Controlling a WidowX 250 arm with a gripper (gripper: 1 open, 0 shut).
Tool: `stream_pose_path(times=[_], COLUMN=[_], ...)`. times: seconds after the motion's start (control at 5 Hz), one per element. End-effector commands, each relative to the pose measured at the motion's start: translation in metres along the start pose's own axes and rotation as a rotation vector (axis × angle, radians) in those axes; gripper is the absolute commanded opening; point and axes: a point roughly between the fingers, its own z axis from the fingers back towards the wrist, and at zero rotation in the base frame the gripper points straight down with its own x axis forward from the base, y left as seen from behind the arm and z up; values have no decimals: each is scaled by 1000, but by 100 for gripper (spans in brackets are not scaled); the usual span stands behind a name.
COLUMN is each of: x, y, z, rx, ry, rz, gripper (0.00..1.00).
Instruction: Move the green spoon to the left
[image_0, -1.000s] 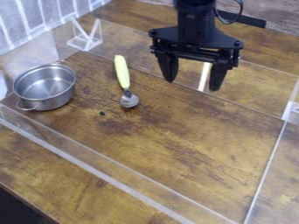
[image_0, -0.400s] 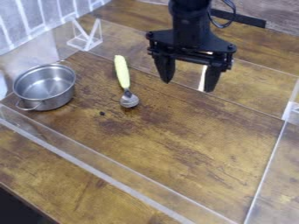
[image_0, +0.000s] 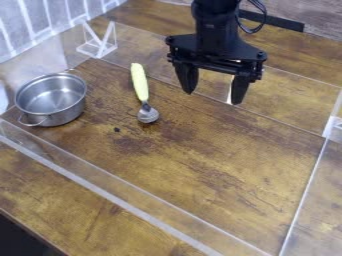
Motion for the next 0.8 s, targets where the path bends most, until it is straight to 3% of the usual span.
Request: stream_pose_path(times=[0.0, 0.6], x=[13, 25], y=[6, 8], z=[12, 14], rx=[-1, 19], ry=[-55, -94], rz=[16, 4], gripper=[100, 100])
